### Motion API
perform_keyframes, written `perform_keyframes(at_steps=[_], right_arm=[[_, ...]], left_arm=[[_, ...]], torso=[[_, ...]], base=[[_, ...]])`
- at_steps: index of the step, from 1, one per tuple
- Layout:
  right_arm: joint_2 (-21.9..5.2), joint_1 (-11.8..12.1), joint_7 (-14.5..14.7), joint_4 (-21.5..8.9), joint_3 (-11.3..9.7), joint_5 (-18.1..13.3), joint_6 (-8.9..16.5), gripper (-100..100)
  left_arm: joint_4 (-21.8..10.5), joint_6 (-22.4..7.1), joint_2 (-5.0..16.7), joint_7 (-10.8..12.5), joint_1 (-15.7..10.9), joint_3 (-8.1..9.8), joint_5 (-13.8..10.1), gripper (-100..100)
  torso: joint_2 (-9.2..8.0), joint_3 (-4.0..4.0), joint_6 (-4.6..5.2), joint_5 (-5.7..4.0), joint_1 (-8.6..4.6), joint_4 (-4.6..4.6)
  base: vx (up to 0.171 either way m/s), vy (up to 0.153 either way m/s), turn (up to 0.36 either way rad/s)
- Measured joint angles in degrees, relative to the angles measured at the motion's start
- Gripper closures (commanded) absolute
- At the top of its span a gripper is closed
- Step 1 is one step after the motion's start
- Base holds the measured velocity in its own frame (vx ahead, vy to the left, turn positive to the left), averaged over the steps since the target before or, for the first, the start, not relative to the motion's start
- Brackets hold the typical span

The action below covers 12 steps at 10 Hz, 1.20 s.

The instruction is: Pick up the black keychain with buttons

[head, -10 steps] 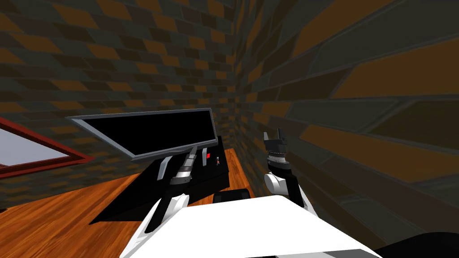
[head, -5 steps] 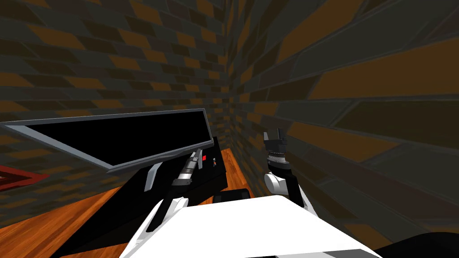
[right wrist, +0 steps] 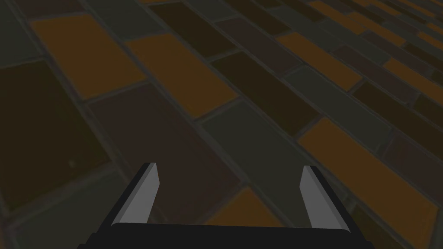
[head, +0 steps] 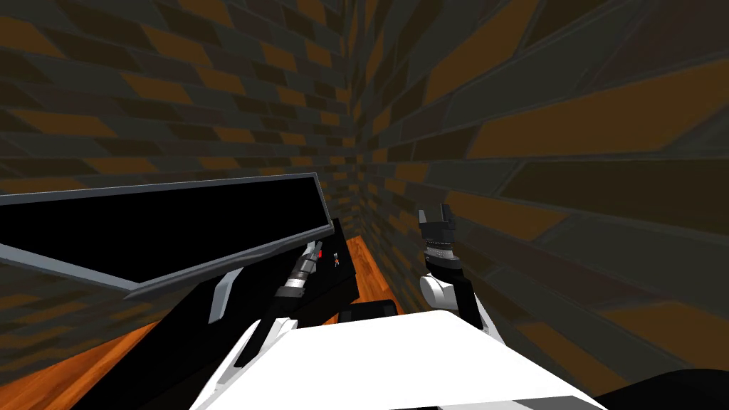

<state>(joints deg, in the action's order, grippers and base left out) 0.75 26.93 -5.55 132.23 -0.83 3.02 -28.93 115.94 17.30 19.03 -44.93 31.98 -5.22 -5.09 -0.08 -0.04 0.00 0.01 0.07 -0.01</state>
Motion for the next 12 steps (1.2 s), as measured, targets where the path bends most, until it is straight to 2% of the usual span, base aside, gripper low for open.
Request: perform_keyframes(at_steps=[2,3,5,6,11,12], right_arm=[[0.00,0.02,0.00,0.00,0.01,0.00,0.00,0],[0.00,0.00,0.00,0.00,0.00,0.00,0.00,0],[0.00,0.02,0.00,0.00,0.01,0.00,0.00,0],[0.00,0.01,0.00,0.00,0.00,0.00,0.00,0],[0.00,0.02,0.00,0.00,0.01,0.00,0.00,0],[0.00,0.01,0.00,0.00,0.01,0.00,0.00,0]], left_arm=[[-0.78,-0.55,0.64,-2.89,0.53,-0.25,0.05,-100],[-2.14,-1.33,1.86,-4.11,0.47,-0.21,-0.11,-100],[-2.71,-2.14,2.11,-7.12,1.07,-0.70,0.13,-100],[-4.27,-2.55,3.17,-8.48,1.32,-0.88,0.11,-100],[-6.79,-5.76,4.25,-16.66,1.92,-2.11,0.74,-100],[-7.71,-6.54,5.35,-18.19,2.47,-2.29,0.72,-100]], torso=[[0.07,0.03,-0.07,0.00,-0.03,0.00],[-0.01,-0.01,-0.01,0.00,0.02,0.00],[0.07,0.02,-0.07,0.00,-0.02,0.00],[0.03,0.01,-0.02,0.00,-0.01,0.00],[0.06,0.02,-0.07,0.00,0.01,0.00],[0.03,0.01,-0.03,0.00,0.03,0.00]], base=[[-0.018,0.005,-0.131],[-0.030,0.018,-0.201],[-0.012,0.001,-0.112],[-0.031,0.016,-0.253],[-0.017,0.009,-0.177],[-0.020,0.013,-0.268]])
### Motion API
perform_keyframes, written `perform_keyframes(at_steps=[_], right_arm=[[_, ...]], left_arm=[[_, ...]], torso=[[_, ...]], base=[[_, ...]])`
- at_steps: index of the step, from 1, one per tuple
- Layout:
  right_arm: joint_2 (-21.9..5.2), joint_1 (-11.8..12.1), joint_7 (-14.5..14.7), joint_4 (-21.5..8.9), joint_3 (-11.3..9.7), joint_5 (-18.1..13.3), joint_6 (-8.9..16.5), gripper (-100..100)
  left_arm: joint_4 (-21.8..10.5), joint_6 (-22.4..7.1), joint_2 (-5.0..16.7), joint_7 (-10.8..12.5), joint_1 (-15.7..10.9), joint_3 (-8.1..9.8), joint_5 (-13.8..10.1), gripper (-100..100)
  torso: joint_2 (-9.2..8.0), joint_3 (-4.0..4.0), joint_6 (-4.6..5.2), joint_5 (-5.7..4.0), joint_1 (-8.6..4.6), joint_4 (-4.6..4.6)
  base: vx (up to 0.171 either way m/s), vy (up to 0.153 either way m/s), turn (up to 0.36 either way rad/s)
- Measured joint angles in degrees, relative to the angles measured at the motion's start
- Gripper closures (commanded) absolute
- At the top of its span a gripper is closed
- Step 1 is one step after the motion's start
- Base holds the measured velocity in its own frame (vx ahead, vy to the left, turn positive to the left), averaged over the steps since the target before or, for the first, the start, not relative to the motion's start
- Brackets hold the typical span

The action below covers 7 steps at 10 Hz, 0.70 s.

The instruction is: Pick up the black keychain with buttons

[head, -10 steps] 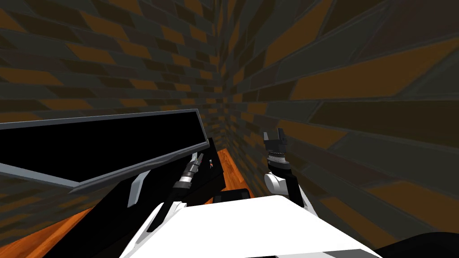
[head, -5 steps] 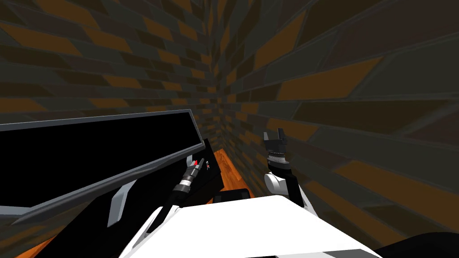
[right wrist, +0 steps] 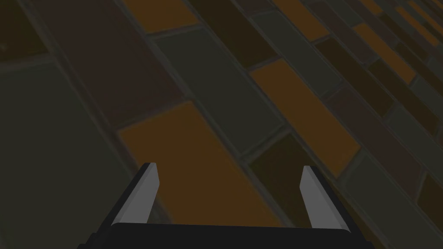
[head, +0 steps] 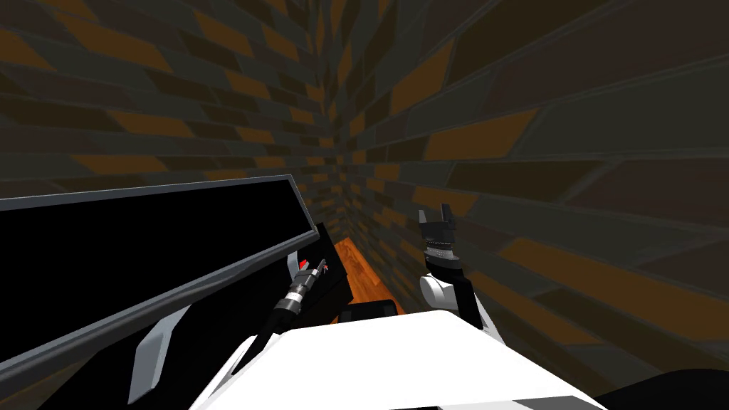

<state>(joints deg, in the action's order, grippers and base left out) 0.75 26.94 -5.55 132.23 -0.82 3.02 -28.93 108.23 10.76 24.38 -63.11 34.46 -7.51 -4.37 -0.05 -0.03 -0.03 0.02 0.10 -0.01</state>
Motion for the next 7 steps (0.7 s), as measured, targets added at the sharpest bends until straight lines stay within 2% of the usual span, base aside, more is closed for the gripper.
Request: perform_keyframes(at_steps=[1,3,4,5,6,7], right_arm=[[0.00,0.01,0.00,0.00,0.00,0.00,0.00,0],[0.00,0.00,0.00,0.00,0.00,0.00,0.00,0],[0.00,0.01,0.00,0.00,0.00,0.00,0.00,0],[0.00,0.02,0.00,0.00,0.01,0.00,0.00,0],[0.00,0.00,0.00,0.00,0.00,0.00,0.00,0],[0.00,0.01,0.00,0.00,0.01,0.00,0.00,0]], left_arm=[[-0.84,-0.62,0.28,-1.66,0.14,-0.25,0.13,-100],[-2.52,-1.47,0.47,-5.21,0.56,-0.96,0.59,-100],[-3.29,-2.10,1.22,-6.92,0.68,-1.04,0.52,-100],[-3.34,-2.56,1.63,-8.27,0.61,-0.96,0.40,-100],[-4.82,-3.40,2.65,-9.67,0.71,-1.21,0.40,-100],[-5.33,-4.26,2.99,-11.22,0.91,-1.42,0.50,-100]], torso=[[0.01,0.00,-0.02,0.00,0.00,0.00],[0.06,0.03,-0.01,-0.01,-0.06,0.01],[0.06,0.03,-0.02,-0.01,-0.03,0.01],[0.08,0.04,-0.05,-0.01,-0.04,0.01],[0.09,0.05,0.00,-0.01,-0.03,0.02],[0.06,0.03,-0.04,0.00,0.01,0.01]], base=[[-0.002,0.002,-0.032],[-0.005,-0.001,-0.247],[-0.002,0.002,-0.090],[0.002,-0.002,-0.309],[-0.010,0.015,-0.224],[0.002,-0.001,-0.052]])
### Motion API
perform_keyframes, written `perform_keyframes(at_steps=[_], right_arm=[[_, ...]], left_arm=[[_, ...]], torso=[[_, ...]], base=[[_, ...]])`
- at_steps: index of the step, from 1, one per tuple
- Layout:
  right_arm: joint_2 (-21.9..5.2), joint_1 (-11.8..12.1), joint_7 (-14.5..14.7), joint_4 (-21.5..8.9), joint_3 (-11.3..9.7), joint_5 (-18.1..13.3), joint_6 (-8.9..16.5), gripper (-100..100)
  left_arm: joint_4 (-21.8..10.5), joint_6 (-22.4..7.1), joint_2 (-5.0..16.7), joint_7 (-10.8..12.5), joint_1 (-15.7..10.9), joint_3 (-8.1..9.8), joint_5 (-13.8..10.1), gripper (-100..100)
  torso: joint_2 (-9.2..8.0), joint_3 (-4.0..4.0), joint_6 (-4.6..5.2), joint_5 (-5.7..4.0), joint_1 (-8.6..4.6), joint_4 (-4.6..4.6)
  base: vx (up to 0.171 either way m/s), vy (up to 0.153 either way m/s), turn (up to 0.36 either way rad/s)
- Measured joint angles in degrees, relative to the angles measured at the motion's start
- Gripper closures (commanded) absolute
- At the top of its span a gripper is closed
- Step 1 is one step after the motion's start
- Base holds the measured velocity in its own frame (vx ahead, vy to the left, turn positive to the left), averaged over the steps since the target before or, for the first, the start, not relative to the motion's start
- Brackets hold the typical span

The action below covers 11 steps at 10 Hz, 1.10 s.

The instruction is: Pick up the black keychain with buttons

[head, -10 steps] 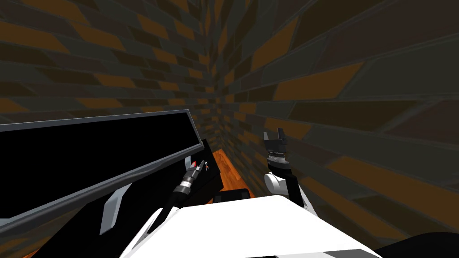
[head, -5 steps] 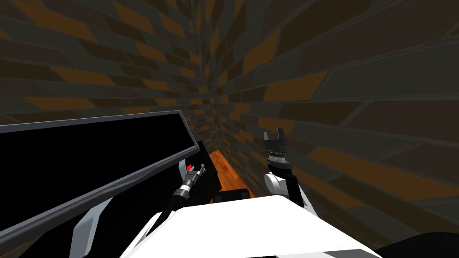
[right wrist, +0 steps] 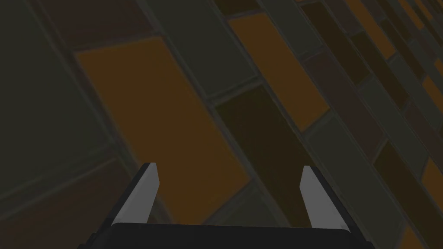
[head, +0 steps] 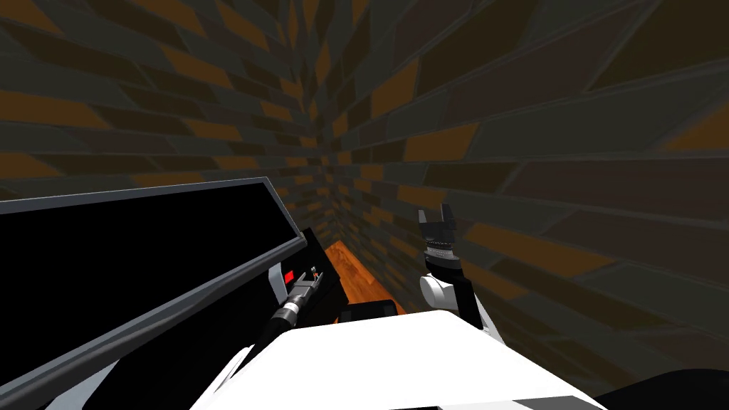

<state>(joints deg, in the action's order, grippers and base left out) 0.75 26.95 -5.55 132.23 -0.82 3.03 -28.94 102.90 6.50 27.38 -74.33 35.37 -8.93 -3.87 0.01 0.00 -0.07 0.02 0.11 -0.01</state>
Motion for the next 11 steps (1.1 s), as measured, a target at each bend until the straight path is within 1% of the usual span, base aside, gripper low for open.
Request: perform_keyframes(at_steps=[1,2,3,4,5,6,7,8,9,10,11], right_arm=[[0.00,0.01,0.00,0.00,0.00,0.00,0.00,0],[0.00,0.00,0.00,0.00,0.00,0.00,0.00,0],[0.00,0.00,0.00,0.00,0.00,0.00,0.00,0],[0.00,0.01,0.00,0.00,0.00,0.00,0.00,0],[0.00,0.00,0.00,0.00,0.00,0.00,0.00,0],[0.00,0.00,0.00,0.00,0.00,0.00,0.00,0],[0.00,0.01,0.00,0.00,0.01,0.00,0.00,0],[0.00,0.00,0.00,0.00,0.00,0.00,0.00,0],[0.00,0.01,0.00,0.00,0.00,0.00,0.00,0],[0.00,0.01,0.00,0.00,0.01,0.00,0.00,0],[0.00,0.00,0.00,0.00,0.00,0.00,0.00,0]], left_arm=[[-0.17,-0.32,-0.08,-1.64,0.09,-0.13,0.12,-100],[-1.36,-0.98,0.61,-3.27,0.71,-0.49,0.30,-100],[-2.42,-1.39,0.93,-4.92,0.86,-0.73,0.42,-100],[-2.48,-1.84,0.96,-6.58,0.76,-0.82,0.47,-100],[-4.13,-3.10,0.65,-8.61,0.41,-1.46,1.01,-100],[-5.19,-3.57,1.35,-10.39,0.60,-1.63,0.98,-100],[-4.84,-3.86,1.90,-11.84,1.01,-1.55,0.83,-100],[-5.73,-5.25,2.59,-13.43,1.07,-1.90,0.95,-100],[-6.80,-5.64,2.95,-15.12,1.41,-2.13,1.07,-100],[-6.84,-5.76,3.12,-16.69,1.65,-2.17,1.09,-100],[-7.84,-6.84,4.27,-18.09,1.80,-2.53,0.99,-100]], torso=[[0.03,0.01,-0.02,-0.01,-0.05,0.00],[0.05,0.03,0.02,-0.01,-0.05,0.01],[0.07,0.04,0.01,-0.01,-0.04,0.01],[0.04,0.02,-0.02,-0.01,-0.04,0.01],[0.08,0.04,0.03,0.00,-0.03,0.01],[0.03,0.02,-0.01,0.00,0.03,0.01],[0.01,0.00,-0.04,0.00,-0.01,0.00],[0.12,0.07,0.02,-0.01,-0.04,0.02],[0.08,0.05,-0.03,0.00,-0.01,0.02],[0.05,0.03,-0.04,-0.01,-0.04,0.01],[0.14,0.08,0.02,-0.01,-0.01,0.03]], base=[[0.013,-0.006,-0.260],[0.012,0.002,-0.283],[-0.002,0.006,-0.059],[0.015,0.004,-0.305],[-0.001,0.020,-0.248],[-0.010,0.012,-0.040],[0.035,-0.004,-0.288],[0.011,0.011,-0.205],[0.000,0.004,-0.040],[0.039,0.004,-0.319],[0.030,0.017,-0.303]])
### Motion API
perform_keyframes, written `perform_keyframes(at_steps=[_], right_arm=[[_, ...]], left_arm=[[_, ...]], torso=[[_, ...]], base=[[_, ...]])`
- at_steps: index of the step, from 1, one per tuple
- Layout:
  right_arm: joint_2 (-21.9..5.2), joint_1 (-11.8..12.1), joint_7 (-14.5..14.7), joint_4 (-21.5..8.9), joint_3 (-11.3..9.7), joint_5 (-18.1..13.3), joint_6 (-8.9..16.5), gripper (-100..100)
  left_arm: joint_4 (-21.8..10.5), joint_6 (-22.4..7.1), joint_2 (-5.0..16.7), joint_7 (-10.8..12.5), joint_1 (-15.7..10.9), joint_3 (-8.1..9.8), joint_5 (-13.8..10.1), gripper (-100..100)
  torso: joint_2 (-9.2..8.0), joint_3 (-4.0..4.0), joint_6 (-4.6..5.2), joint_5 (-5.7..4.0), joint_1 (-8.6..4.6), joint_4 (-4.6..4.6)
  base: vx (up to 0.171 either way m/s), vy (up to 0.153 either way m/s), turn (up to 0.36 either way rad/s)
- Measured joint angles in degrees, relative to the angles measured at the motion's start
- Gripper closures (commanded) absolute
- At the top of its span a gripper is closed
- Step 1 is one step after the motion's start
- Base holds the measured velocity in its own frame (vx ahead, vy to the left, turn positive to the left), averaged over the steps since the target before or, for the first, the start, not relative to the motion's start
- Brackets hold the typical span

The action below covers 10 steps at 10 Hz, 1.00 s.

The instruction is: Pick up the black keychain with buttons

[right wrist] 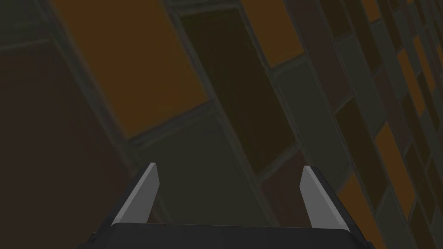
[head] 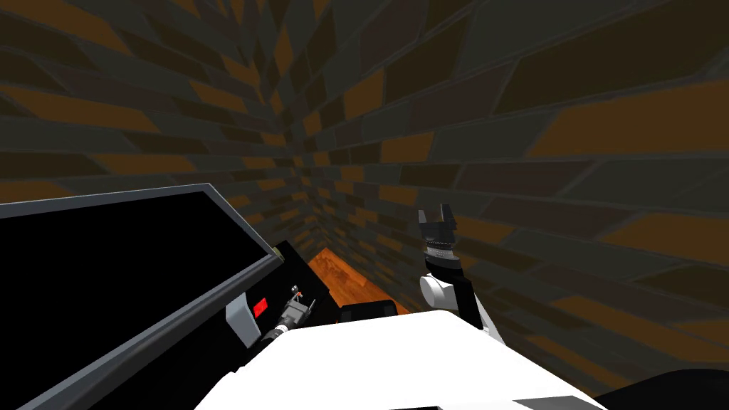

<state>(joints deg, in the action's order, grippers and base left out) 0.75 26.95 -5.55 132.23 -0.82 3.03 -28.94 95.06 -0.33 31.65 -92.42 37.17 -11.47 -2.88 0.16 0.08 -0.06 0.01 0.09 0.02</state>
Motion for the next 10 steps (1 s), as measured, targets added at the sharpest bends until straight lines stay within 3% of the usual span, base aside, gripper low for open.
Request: perform_keyframes(at_steps=[3,10], right_arm=[[0.00,0.00,0.00,0.00,0.00,0.00,0.00,0],[0.00,0.02,0.00,0.00,0.01,0.00,0.00,0]], left_arm=[[-0.84,-2.80,0.40,-5.11,0.99,-0.62,0.66,-100],[-6.56,-6.37,3.10,-16.12,1.56,-2.42,1.05,-100]], torso=[[0.01,0.00,0.00,0.00,-0.01,0.00],[-0.03,-0.01,-0.07,0.01,0.02,0.00]], base=[[0.031,0.014,-0.192],[0.015,0.015,-0.147]])
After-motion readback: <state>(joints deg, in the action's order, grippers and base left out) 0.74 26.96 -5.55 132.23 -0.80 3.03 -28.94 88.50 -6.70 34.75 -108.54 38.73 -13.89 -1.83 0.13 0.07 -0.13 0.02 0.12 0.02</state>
